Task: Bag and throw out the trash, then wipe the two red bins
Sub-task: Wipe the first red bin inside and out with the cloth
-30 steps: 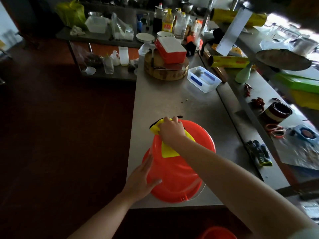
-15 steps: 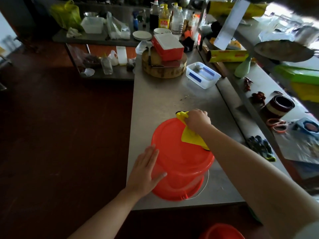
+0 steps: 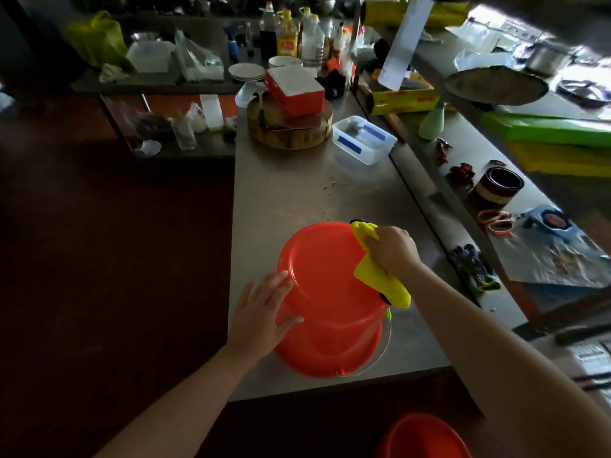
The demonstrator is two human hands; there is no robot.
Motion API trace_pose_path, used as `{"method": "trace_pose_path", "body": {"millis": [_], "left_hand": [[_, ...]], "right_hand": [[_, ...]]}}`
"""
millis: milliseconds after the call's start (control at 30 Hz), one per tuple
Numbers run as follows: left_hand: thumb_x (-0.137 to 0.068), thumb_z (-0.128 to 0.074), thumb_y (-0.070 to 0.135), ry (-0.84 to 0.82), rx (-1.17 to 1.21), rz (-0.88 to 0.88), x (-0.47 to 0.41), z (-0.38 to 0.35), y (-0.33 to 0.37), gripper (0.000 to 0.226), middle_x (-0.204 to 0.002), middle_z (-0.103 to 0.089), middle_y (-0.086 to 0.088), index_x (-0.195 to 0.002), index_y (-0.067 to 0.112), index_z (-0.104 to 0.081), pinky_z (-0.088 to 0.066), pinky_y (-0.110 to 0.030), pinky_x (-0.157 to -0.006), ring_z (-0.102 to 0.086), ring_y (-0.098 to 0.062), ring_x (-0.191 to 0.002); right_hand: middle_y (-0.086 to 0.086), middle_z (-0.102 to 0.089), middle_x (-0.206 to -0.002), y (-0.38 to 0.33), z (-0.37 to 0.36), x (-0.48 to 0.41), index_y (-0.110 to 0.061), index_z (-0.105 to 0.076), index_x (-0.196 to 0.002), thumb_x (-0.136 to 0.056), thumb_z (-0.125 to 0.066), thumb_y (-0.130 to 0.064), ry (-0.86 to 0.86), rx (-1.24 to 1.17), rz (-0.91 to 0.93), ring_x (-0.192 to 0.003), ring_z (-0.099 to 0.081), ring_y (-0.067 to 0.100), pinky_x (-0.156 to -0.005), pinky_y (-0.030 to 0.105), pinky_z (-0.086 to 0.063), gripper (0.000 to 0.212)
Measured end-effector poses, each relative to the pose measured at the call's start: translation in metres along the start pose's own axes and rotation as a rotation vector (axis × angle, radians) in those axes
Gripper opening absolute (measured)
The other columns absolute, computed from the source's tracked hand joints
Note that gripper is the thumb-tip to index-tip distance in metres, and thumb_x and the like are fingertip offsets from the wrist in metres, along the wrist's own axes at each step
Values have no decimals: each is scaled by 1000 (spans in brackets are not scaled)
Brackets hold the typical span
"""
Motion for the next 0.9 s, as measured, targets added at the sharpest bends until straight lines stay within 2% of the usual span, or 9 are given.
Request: {"method": "trace_pose_path", "body": {"millis": [167,300,633,767,900], "left_hand": [[-92,-49,70,21,-17,23,4,0,4,78,-163,-26,4,-151,20,-39,-34,-55,-113,-27,-17,-150],[-94,-44,71,8,-15,44,6,0,7,78,-165,-23,5,-153,20,-37,-32,-55,-116,-23,-15,-151],[-96,-39,67,19,32,49,13,2,14,79,-165,-26,-2,-153,13,-37,-26,-52,-120,-22,-17,-152],[-96,-34,67,4,30,74,17,2,19,82,-166,-22,-3,-156,12,-33,-25,-51,-120,-20,-19,-153],[-96,-46,60,-35,27,74,17,5,23,81,-167,-20,-4,-158,12,-28,-22,-48,-122,-15,-22,-154]], "right_hand": [[18,-63,-106,12,4,49,-6,-70,-104,-101,-55,-37,73,-10,36,-95,-62,40,-80,40,-46,35],[14,-62,-111,11,-1,88,-18,-72,-114,-101,-57,-39,126,-117,59,-92,-58,41,-82,39,-44,29],[-1,-53,-140,-4,-35,148,-34,-63,-131,-101,-56,-42,100,-39,149,-112,-49,34,-95,39,-46,32],[-1,-51,-144,-15,-40,161,-33,-63,-132,-100,-58,-39,99,-80,180,-116,-47,34,-96,43,-47,32],[-1,-52,-143,-19,-44,170,-35,-63,-133,-99,-59,-36,102,-141,239,-116,-48,32,-96,44,-47,33]]}}
Point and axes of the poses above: each hand's wrist, its own x-axis away from the middle knuckle, its own z-axis out of the back of the hand, y = z × x, the point moved 6 cm from there along -x, towards the middle knuckle
